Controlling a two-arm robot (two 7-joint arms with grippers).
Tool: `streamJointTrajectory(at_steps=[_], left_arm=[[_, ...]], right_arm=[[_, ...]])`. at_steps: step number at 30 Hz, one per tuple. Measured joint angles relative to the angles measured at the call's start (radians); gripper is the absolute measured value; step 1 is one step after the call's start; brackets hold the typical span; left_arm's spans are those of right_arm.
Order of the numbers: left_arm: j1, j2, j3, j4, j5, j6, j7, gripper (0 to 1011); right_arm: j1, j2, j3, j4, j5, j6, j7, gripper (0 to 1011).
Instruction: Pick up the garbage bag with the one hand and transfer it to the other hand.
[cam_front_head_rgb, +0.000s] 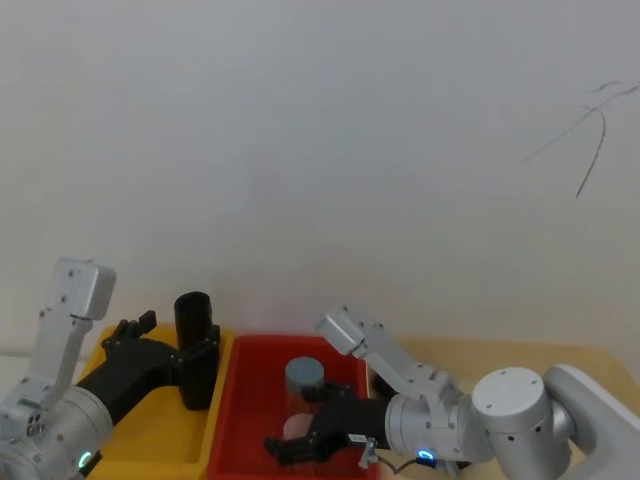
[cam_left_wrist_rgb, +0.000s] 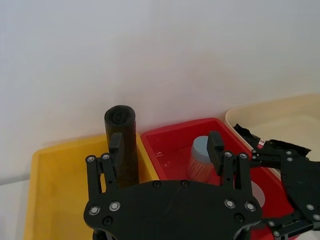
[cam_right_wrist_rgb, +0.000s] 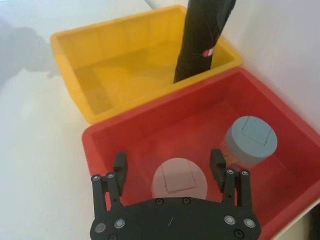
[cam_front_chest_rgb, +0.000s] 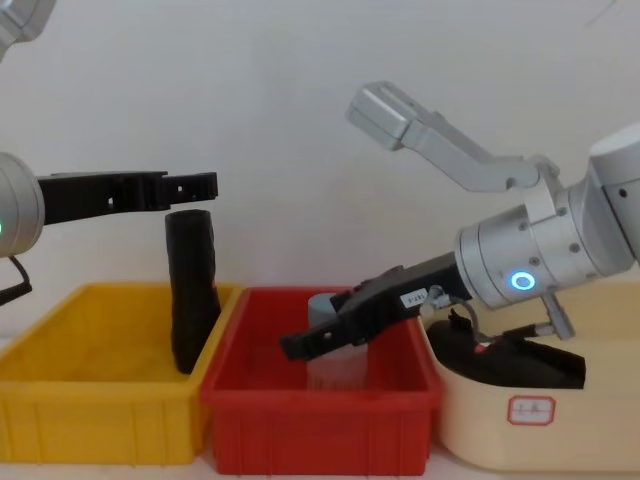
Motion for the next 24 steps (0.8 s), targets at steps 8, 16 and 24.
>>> streamJointTrajectory(at_steps=[8,16,24], left_arm=[[0.0,0.0,0.0,0.0,0.0,0.0,0.0,1001],[0.0,0.0,0.0,0.0,0.0,0.0,0.0,1002],[0.0,0.0,0.0,0.0,0.0,0.0,0.0,1002]], right_arm=[[0.013,-0.002,0.0,0.044,0.0,-0.02,0.003,1004],[0.022,-0.002,0.002,0.08,-0.005,-0.037,0.01,1004],[0.027,-0.004,0.001,0.097,-0.011,-0.048,0.023,1005]])
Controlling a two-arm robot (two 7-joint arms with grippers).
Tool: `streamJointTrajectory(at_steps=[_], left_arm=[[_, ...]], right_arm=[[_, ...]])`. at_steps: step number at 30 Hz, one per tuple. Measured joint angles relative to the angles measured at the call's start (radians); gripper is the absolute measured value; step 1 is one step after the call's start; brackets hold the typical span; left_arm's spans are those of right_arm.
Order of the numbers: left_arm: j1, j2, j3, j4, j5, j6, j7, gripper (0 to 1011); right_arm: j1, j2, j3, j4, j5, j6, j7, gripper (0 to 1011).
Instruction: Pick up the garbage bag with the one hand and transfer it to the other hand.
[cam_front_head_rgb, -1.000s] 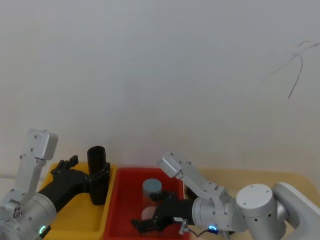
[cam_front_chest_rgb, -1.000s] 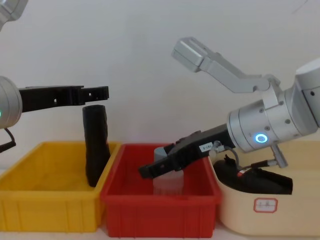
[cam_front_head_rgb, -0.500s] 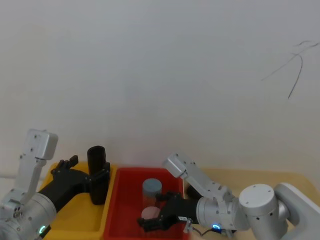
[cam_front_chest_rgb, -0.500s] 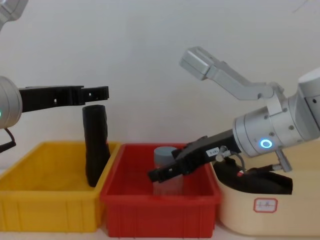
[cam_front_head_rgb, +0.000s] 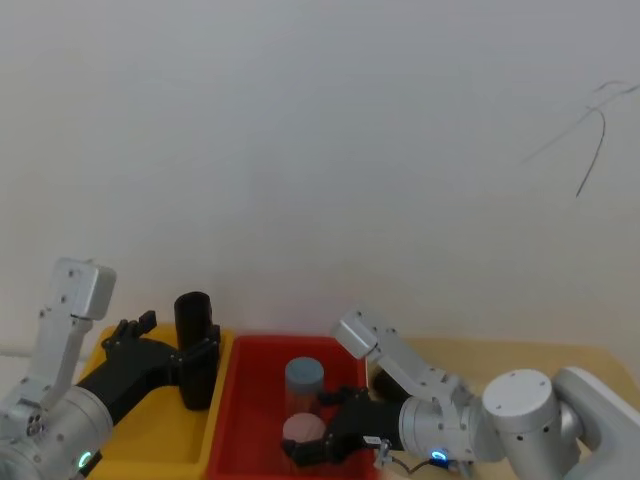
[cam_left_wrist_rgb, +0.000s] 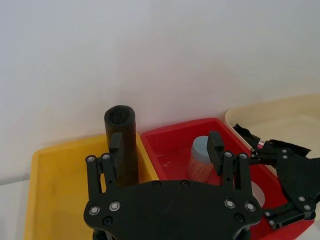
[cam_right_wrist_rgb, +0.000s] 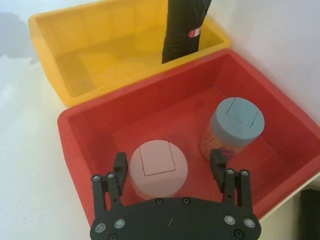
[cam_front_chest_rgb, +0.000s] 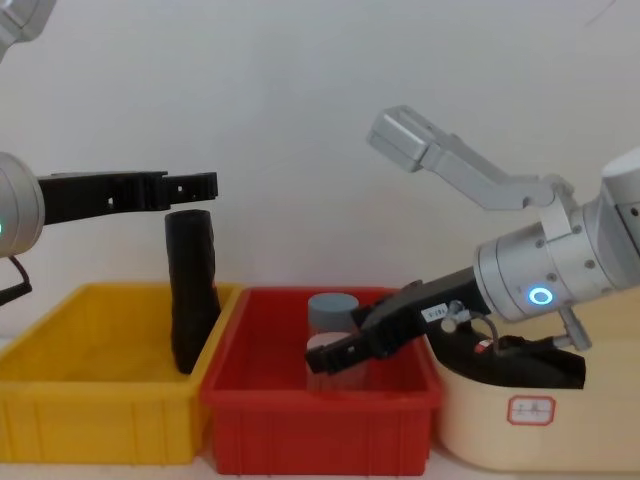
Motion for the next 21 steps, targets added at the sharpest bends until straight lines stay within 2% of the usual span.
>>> streamJointTrajectory(at_steps=[21], left_arm=[[0.0,0.0,0.0,0.0,0.0,0.0,0.0,1002]], right_arm=[[0.013,-0.015,-0.01,0.047,-0.004,-0.01,0.019,1004]])
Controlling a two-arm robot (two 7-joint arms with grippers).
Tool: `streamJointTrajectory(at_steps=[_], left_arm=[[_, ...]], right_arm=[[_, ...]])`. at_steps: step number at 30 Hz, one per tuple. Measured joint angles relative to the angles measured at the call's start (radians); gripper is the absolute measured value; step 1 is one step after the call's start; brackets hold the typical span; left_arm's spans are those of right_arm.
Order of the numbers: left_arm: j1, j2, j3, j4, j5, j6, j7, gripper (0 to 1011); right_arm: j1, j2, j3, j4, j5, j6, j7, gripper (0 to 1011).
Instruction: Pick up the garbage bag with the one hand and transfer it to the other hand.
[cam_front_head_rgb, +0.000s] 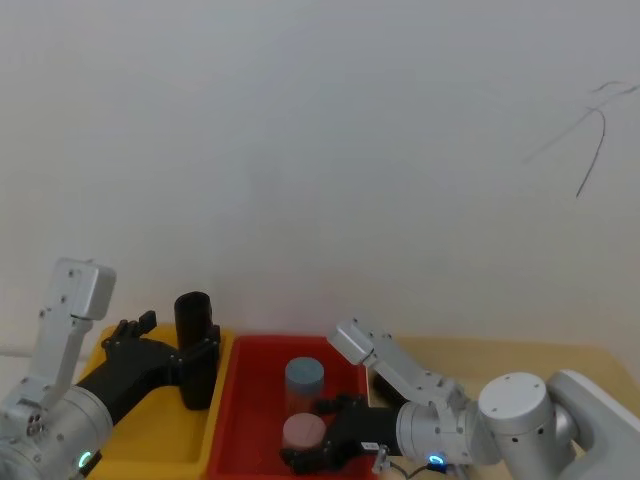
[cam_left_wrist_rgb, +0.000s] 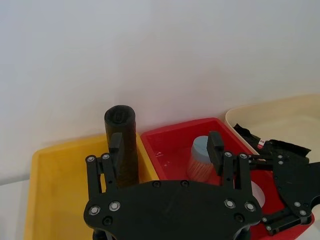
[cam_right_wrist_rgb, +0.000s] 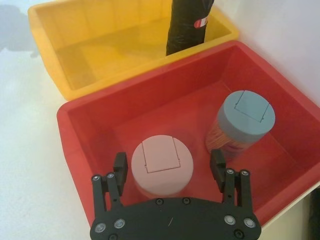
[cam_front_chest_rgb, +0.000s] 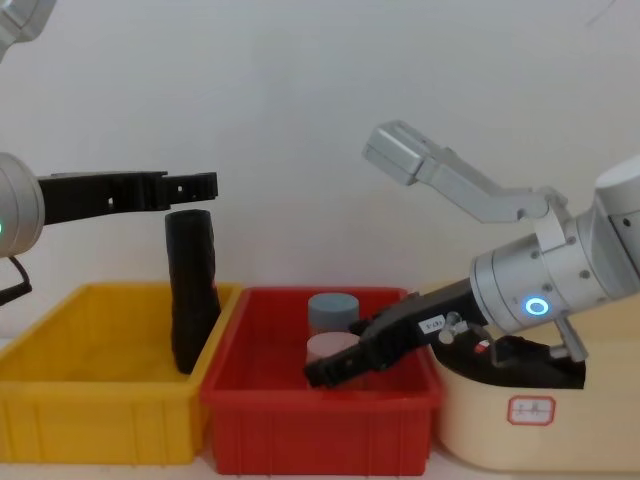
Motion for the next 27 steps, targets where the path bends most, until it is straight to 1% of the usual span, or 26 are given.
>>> streamJointTrajectory(at_steps=[3,6,10,12,14,15,16,17,19,27], left_arm=[[0.0,0.0,0.0,0.0,0.0,0.0,0.0,1002],[0.0,0.0,0.0,0.0,0.0,0.0,0.0,1002],[0.0,0.0,0.0,0.0,0.0,0.0,0.0,1002],[0.0,0.0,0.0,0.0,0.0,0.0,0.0,1002],[0.0,0.0,0.0,0.0,0.0,0.0,0.0,1002],[0.0,0.0,0.0,0.0,0.0,0.0,0.0,1002],[0.0,0.0,0.0,0.0,0.0,0.0,0.0,1002],[0.0,0.0,0.0,0.0,0.0,0.0,0.0,1002],[0.0,0.0,0.0,0.0,0.0,0.0,0.0,1002],[0.0,0.0,0.0,0.0,0.0,0.0,0.0,1002]], right_arm=[[0.002,-0.003,0.001,0.008,0.0,-0.001,0.0,1005],[0.003,-0.004,0.001,0.012,-0.001,-0.002,0.0,979],[0.005,-0.007,0.002,0.018,-0.001,-0.003,0.0,889],[0.006,-0.008,0.002,0.021,-0.001,-0.003,0.0,820],[0.006,-0.009,0.002,0.022,-0.001,-0.003,0.0,793],[0.007,-0.009,0.003,0.023,-0.002,-0.003,0.0,730],[0.007,-0.01,0.003,0.023,-0.002,-0.003,0.0,730],[0.007,-0.01,0.003,0.024,-0.002,-0.004,0.0,696],[0.007,-0.01,0.003,0.025,-0.002,-0.004,0.0,668],[0.007,-0.01,0.006,0.024,-0.002,-0.004,0.0,668]])
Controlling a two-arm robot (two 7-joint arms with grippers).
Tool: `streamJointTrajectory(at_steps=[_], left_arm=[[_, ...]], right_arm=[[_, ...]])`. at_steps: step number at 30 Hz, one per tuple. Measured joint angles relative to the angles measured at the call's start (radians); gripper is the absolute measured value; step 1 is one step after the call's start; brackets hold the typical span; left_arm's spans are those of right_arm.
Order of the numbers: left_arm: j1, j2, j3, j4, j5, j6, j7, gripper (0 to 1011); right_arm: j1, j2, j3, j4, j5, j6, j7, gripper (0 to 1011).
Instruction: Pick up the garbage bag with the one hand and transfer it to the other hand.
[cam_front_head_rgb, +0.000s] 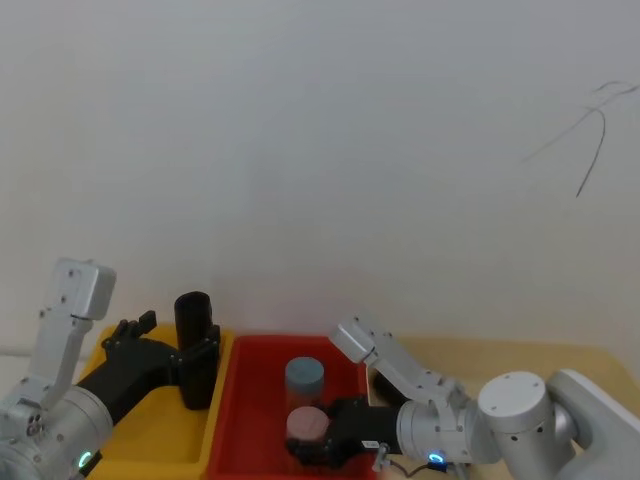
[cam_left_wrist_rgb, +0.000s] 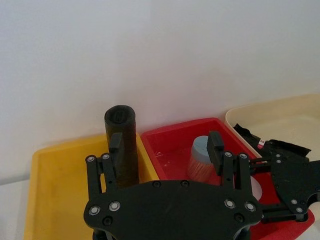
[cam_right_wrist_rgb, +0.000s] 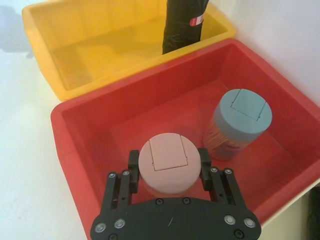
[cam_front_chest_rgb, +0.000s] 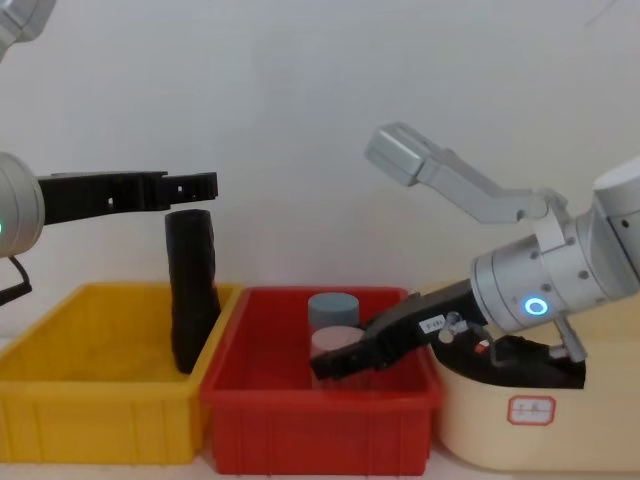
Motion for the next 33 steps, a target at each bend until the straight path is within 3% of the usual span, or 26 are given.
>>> streamJointTrajectory(at_steps=[10,20,33], left_arm=[[0.0,0.0,0.0,0.0,0.0,0.0,0.0,1002],[0.0,0.0,0.0,0.0,0.0,0.0,0.0,1002],[0.0,0.0,0.0,0.0,0.0,0.0,0.0,1001]], right_arm=[[-0.037,0.035,0.05,-0.096,0.04,0.023,-0.023,668],[-0.111,0.103,0.173,-0.282,0.122,0.057,-0.091,668],[-0.209,0.162,0.328,-0.446,0.192,0.046,-0.215,668]])
